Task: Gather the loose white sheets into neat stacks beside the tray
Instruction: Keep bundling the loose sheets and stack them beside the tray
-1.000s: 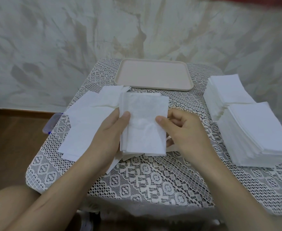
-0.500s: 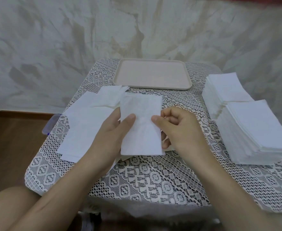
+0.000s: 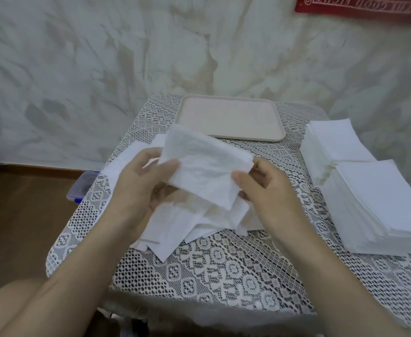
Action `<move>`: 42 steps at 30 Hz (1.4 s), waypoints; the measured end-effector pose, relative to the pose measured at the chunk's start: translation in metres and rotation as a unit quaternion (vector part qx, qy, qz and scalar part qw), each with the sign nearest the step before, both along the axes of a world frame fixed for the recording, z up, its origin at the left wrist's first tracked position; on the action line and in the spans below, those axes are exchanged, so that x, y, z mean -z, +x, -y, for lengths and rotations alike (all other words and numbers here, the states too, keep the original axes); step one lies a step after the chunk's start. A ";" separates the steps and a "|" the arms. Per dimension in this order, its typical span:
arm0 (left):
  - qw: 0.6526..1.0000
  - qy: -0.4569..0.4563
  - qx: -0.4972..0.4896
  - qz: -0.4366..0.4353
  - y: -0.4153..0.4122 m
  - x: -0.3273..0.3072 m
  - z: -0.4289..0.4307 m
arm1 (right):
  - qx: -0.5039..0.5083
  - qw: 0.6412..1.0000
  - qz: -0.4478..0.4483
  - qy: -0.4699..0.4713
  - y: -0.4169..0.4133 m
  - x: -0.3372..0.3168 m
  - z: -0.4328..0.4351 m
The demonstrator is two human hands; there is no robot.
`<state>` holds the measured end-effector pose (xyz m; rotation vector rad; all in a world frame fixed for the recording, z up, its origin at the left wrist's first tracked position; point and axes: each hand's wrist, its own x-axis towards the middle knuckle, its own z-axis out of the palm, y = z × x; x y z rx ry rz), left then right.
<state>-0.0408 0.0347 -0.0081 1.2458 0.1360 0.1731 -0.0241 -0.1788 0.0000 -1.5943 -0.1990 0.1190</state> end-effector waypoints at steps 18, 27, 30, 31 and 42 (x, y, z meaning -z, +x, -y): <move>0.982 0.167 0.039 0.074 -0.006 0.017 -0.026 | -0.023 0.975 0.182 -0.125 0.005 0.021 -0.021; 0.983 0.143 0.042 0.105 -0.006 0.019 -0.031 | 0.018 0.954 0.171 -0.245 0.010 0.021 -0.016; 0.977 0.190 0.047 0.082 -0.005 0.020 -0.029 | -0.041 0.942 0.138 -0.302 0.014 0.026 -0.016; 0.973 0.215 0.047 0.072 -0.005 0.022 -0.027 | -0.063 0.939 0.119 -0.316 0.014 0.028 -0.016; 0.951 0.304 0.029 0.058 -0.007 0.021 -0.020 | -0.028 0.946 0.143 -0.290 0.006 0.025 -0.016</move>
